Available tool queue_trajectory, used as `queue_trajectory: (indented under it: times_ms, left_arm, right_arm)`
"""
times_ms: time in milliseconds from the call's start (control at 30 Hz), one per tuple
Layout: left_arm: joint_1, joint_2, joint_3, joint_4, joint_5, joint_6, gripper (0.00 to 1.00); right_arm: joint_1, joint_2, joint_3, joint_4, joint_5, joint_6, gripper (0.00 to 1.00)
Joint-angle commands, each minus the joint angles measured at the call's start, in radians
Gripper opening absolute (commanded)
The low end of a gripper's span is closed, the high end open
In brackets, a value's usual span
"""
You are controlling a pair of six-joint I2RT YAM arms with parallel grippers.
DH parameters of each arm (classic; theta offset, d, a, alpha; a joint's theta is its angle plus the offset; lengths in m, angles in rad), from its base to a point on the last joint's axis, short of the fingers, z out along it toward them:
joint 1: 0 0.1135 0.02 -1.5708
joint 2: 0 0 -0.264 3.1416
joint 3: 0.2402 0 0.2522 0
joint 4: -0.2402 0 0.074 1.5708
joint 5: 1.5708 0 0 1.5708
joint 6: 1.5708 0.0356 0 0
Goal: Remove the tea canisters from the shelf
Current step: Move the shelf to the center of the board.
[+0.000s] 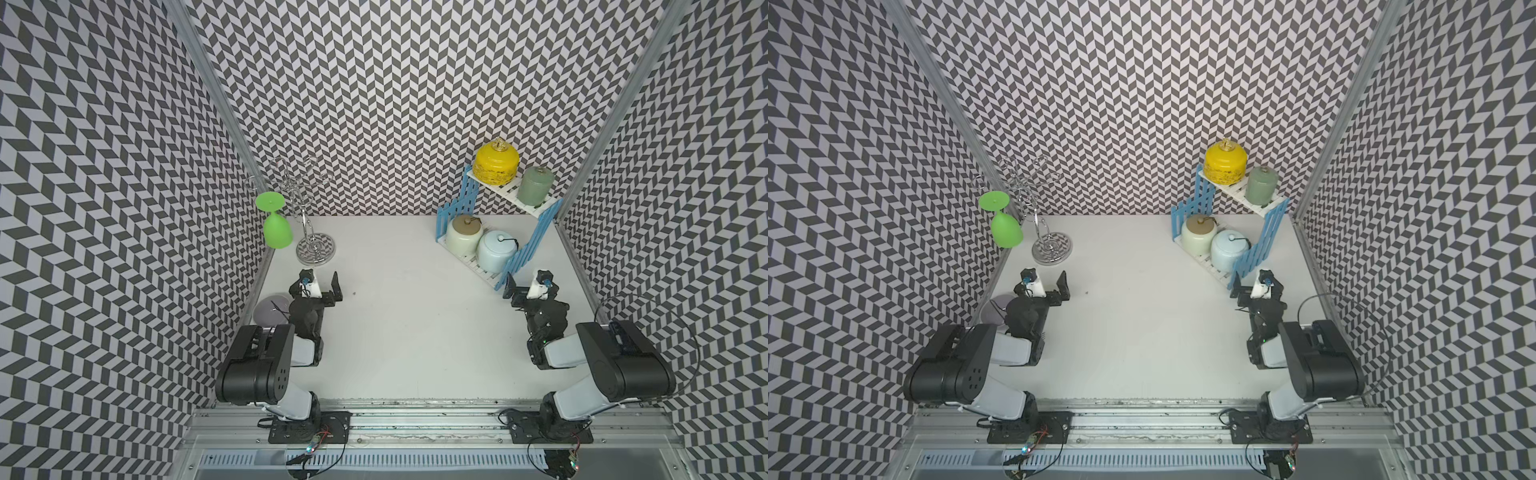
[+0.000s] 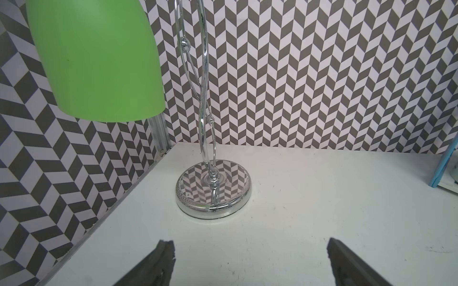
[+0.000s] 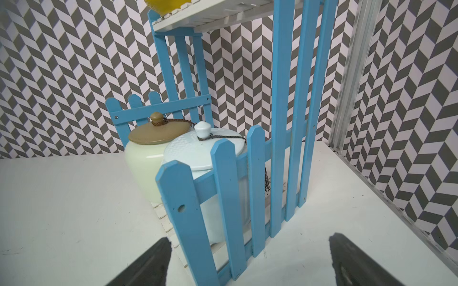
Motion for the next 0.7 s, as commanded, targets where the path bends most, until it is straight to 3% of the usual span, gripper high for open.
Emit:
queue_trajectory:
  times_ms: [0, 367, 667]
  left_arm:
    - [-0.006, 0.008, 0.009, -0.008, -0.008, -0.005, 1.0]
    - [-0.006, 0.007, 0.009, -0.008, -0.009, -0.005, 1.0]
    - [-0.006, 0.005, 0.007, -0.007, -0.009, -0.005, 1.0]
  right_arm:
    - [-0.008, 0.01, 0.01, 0.028, -0.021, -0.001, 1.0]
    - [-0.07, 0.004, -0.005, 0.059, -0.164, 0.027, 1.0]
    - [-0.069, 0.002, -0.005, 0.055, -0.16, 0.025, 1.0]
